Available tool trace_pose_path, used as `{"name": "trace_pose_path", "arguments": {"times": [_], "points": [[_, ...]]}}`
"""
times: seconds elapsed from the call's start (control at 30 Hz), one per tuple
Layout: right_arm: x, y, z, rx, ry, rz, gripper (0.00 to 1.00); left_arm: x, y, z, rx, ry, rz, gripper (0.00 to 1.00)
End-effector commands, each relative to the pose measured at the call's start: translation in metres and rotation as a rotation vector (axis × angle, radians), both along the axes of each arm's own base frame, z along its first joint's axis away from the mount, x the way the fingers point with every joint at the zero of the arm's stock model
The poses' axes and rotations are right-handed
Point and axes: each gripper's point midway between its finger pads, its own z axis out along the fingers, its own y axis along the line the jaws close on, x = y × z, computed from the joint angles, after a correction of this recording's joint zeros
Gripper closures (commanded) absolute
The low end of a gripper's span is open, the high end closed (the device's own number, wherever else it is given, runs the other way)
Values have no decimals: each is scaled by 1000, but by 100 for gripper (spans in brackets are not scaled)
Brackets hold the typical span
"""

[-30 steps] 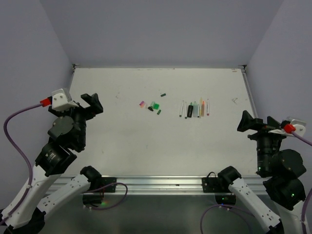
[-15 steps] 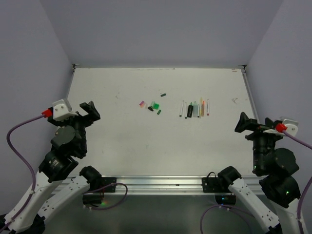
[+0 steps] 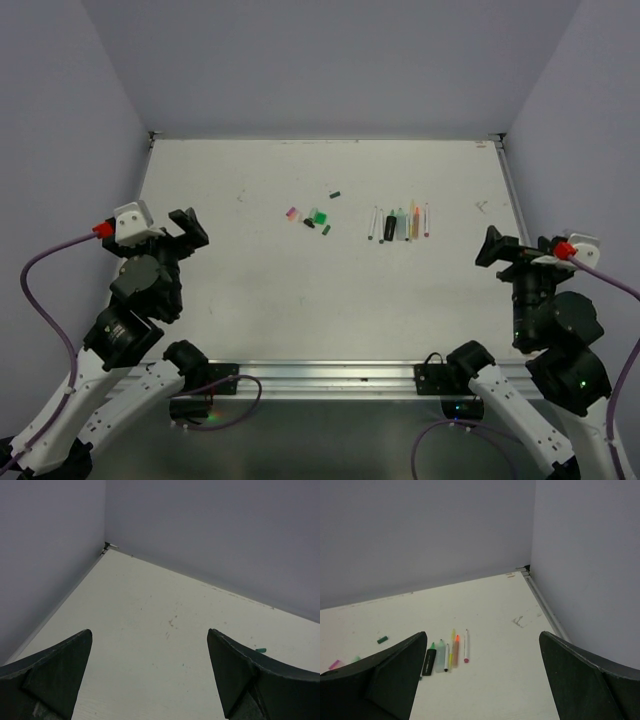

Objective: Open the pen caps

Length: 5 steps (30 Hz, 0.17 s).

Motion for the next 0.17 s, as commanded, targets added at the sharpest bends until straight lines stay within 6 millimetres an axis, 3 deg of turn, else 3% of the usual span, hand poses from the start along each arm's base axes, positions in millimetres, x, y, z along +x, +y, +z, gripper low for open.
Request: {"name": "trace_pose_path", "arguments": {"times": [0.0, 0.13], "points": [[6, 1, 4, -13, -5, -8, 2, 2, 4, 6, -10, -29, 28, 0], [8, 4, 4, -18, 1, 2, 1, 3, 3, 5, -5, -23, 30, 0]]}}
